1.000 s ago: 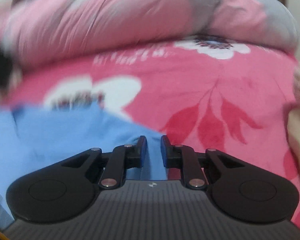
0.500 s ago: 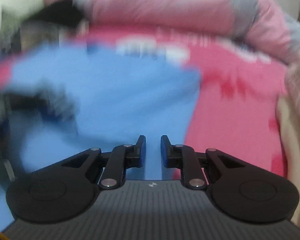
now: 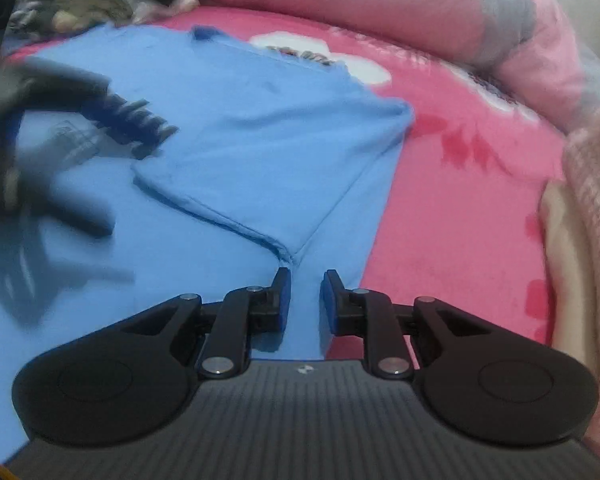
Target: Fold clothes
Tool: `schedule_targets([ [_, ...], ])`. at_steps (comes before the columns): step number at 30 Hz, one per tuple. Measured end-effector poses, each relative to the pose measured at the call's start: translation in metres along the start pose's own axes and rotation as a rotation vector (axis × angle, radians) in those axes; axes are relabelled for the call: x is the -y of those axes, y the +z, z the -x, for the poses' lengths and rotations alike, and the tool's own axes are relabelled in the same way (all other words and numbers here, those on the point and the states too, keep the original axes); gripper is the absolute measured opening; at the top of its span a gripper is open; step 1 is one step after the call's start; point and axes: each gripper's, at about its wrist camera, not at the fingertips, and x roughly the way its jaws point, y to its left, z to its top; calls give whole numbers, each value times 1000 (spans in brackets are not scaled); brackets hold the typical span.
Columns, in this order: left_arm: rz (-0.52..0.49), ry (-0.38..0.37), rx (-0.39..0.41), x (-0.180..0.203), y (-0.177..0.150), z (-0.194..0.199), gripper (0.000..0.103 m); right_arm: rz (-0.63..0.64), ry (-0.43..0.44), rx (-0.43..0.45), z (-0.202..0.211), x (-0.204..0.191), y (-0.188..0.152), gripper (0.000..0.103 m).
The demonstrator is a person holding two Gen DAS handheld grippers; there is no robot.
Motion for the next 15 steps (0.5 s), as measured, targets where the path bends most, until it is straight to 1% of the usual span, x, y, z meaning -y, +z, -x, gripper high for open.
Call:
schedule_targets([
  [2,-24,-40,3,5,-1,0,92,7,-10,-50,6,5,4,17],
  [3,-48,-44,-9,9,-3,-3,92,10,-18,-52,8,7,8,16],
  [6,-104,-39,-73,18,-6,-15,92,16,-45,-11,10,12,24,16],
  [9,-83,-42,-98,15,-7,-20,92,-85,-8,92,-6,14,40,16],
  [10,-63,-46,-105,11,-7,-21,92,-104,12,103,-13,12,42,17],
  [11,-42,-47,-117,8,-7,-22,92,-99,41,75,-21,9,41,16],
  [12,-27,-46,-129,5,-7,-24,92,-79,67,21,-30,4,37,16],
  [13,-14,-46,-138,2,-7,-25,92,-59,73,-1,-32,1,32,16],
  [14,-10,-47,-140,1,-7,-25,92,-42,70,5,-29,-1,27,16],
  [15,-8,-47,-141,0,-6,-25,92,-52,74,-4,-25,1,27,16],
])
